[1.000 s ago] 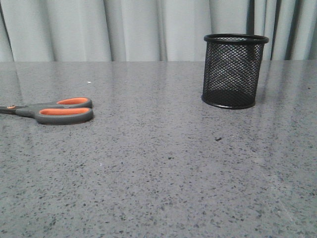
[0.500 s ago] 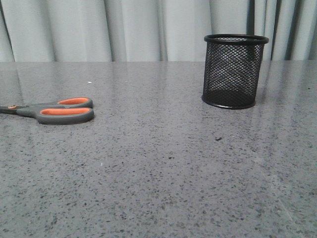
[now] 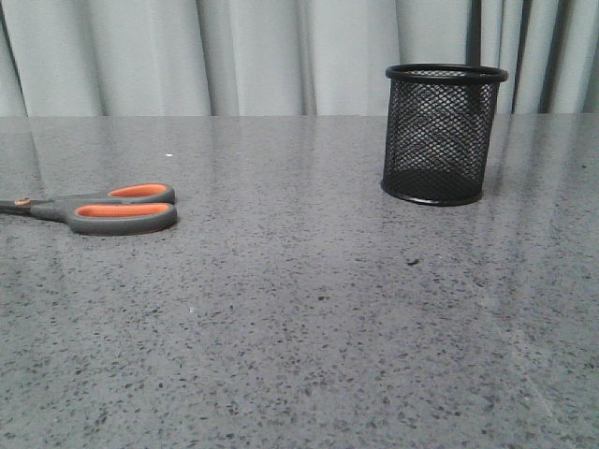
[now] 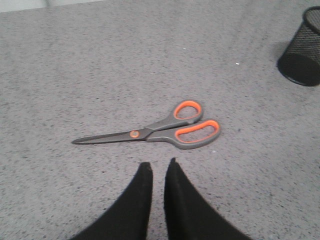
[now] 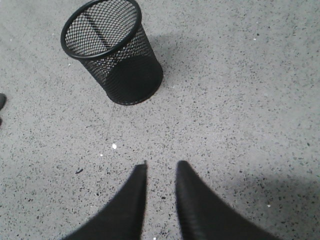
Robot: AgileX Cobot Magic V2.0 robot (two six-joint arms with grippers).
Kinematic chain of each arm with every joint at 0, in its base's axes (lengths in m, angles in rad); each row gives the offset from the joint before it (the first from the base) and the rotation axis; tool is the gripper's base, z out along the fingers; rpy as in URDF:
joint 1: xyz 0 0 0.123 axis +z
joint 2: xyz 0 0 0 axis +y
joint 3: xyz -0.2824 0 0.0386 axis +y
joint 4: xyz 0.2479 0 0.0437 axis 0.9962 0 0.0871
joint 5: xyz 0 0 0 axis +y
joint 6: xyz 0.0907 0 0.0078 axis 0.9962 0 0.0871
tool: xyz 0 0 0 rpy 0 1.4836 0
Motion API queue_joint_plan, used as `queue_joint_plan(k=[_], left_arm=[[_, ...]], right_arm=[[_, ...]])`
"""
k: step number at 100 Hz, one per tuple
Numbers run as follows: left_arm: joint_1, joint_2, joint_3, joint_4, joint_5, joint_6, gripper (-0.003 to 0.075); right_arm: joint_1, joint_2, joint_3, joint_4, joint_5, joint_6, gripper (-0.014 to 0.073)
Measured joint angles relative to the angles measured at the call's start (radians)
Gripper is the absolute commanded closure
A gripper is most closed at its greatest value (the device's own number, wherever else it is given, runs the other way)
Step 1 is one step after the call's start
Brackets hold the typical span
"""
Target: Put scissors into bucket
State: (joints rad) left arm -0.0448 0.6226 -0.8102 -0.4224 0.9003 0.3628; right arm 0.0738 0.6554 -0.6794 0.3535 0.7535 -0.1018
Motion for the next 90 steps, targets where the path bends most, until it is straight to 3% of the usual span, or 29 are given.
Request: queue_joint_plan(k=[9, 16, 54, 90], left_arm=[[0.0, 0.024, -0.012, -0.034, 0.001, 0.039, 0.0387], [0.0, 0.046, -0.023, -0.051, 0.003, 0.066, 0.0337], [0.0, 0.322, -0.166, -0.088, 0.155, 0.296, 0.0335], [0.0, 0.729, -0.384, -0.087, 0.301, 0.74, 0.0334]], right_arm=[[0.0, 0.0, 0.0, 0.0, 0.006, -0.002, 0.021], [0.0, 0.0, 0.0, 0.0, 0.012, -0.006, 0.0215], [0.0, 0.0, 0.0, 0.0, 0.019, -0.031, 0.0215], [0.0, 0.0, 0.0, 0.0, 0.023, -0.04, 0.0215]])
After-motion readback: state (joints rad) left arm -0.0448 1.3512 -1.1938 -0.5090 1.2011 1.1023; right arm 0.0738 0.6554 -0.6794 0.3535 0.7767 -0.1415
